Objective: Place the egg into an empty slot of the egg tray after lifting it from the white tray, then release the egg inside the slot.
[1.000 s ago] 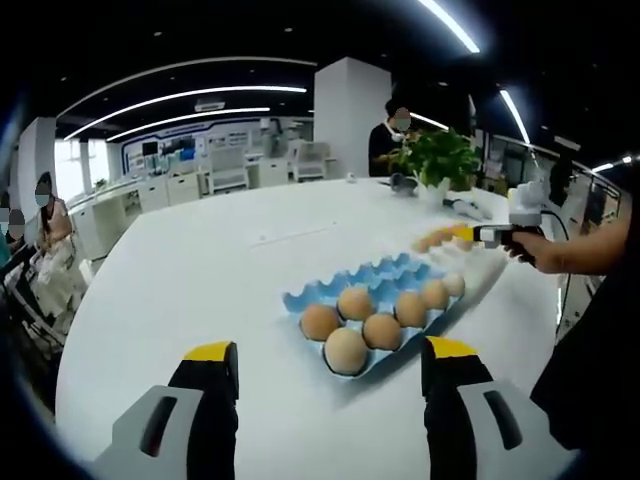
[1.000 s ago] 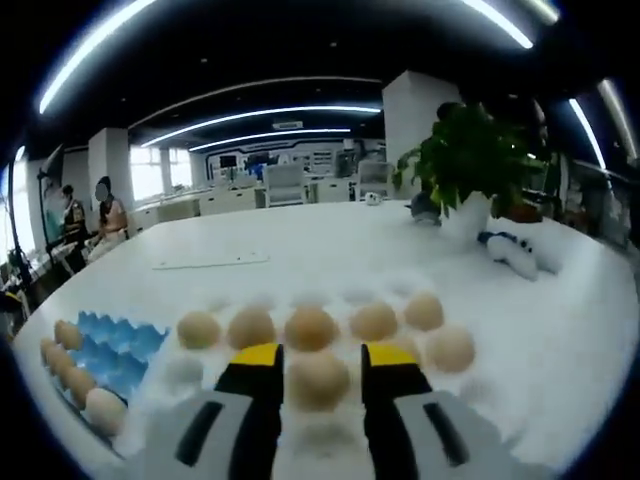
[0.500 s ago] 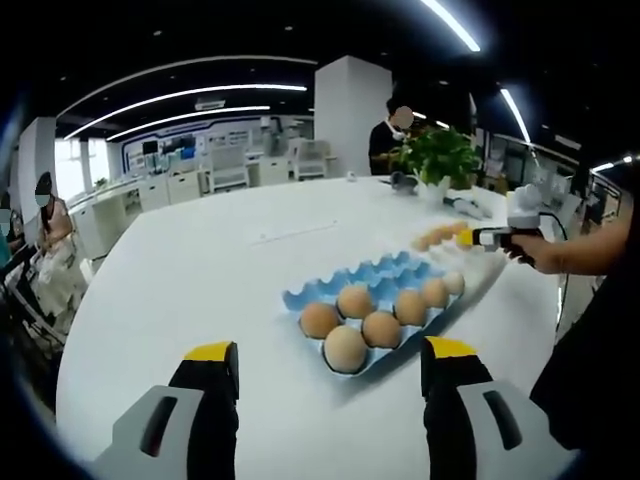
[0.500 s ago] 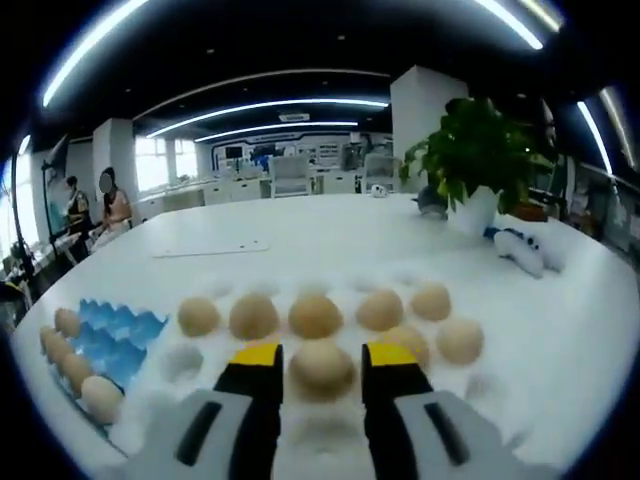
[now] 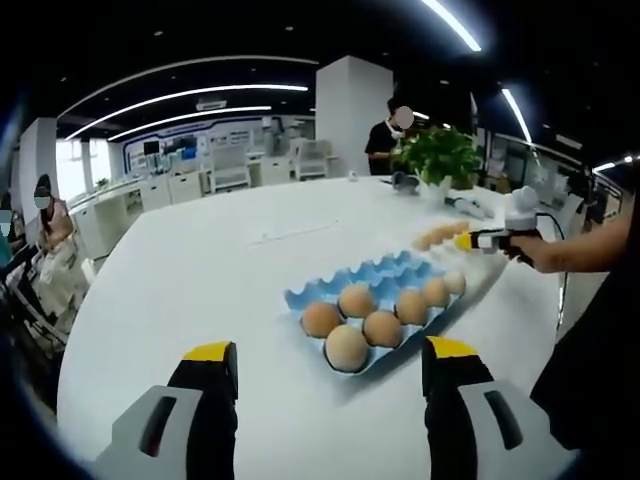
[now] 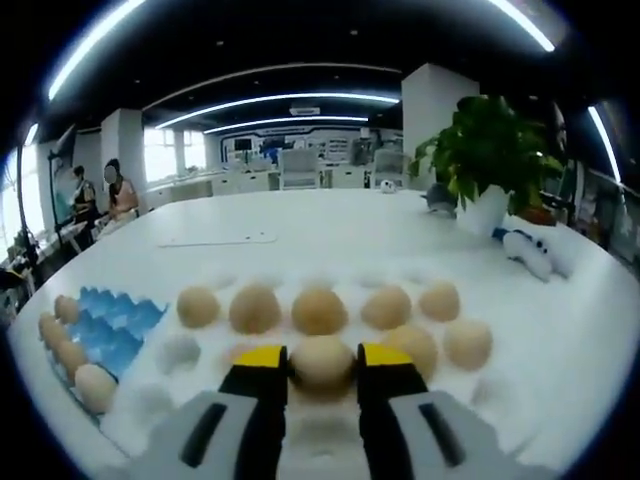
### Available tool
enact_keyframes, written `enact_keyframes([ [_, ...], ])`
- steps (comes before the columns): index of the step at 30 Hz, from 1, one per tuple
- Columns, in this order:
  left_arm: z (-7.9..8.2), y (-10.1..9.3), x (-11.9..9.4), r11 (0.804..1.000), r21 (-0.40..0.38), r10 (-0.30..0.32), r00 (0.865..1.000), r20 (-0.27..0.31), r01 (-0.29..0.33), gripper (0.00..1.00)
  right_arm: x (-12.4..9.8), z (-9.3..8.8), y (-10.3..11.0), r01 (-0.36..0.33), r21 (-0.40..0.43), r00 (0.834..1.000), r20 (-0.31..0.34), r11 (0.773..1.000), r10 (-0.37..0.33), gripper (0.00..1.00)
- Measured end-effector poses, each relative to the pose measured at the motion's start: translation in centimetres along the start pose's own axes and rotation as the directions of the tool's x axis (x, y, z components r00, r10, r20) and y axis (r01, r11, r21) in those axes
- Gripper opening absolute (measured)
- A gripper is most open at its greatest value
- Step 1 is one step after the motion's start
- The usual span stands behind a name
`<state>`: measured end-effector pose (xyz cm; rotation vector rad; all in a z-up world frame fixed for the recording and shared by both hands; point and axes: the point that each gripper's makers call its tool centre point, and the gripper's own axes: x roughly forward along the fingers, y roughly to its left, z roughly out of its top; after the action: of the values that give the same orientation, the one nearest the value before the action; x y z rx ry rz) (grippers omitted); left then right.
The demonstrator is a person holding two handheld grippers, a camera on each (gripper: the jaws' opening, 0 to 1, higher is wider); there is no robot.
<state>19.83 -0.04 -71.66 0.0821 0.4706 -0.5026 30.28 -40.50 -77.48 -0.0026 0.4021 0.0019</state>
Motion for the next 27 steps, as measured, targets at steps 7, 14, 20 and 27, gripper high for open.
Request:
enact_keyframes([
  [7,0.0,0.0,0.2,1.0,0.015,-0.004,1.0,-0.007,0.004,0.77,-0.9,1.2,0.2,-0.014,0.012,1.0,0.026,1.0,0.013,0.26],
  [14,-0.1,-0.4,0.4,0.999,0.034,-0.017,1.0,-0.016,0.018,0.79,-1.8,3.3,2.1,-0.056,0.006,0.996,0.075,0.998,0.055,0.27],
  [20,-0.1,-0.1,0.5,0.998,0.063,0.002,1.0,-0.023,-0.001,0.91,-2.2,5.4,5.1,-0.123,0.003,0.985,0.122,0.992,0.121,0.27],
  [27,0.0,-0.7,0.7,0.998,0.059,-0.021,1.0,-0.02,0.022,0.95,-2.5,6.3,8.8,-0.212,-0.027,0.967,0.136,0.977,0.214,0.27],
])
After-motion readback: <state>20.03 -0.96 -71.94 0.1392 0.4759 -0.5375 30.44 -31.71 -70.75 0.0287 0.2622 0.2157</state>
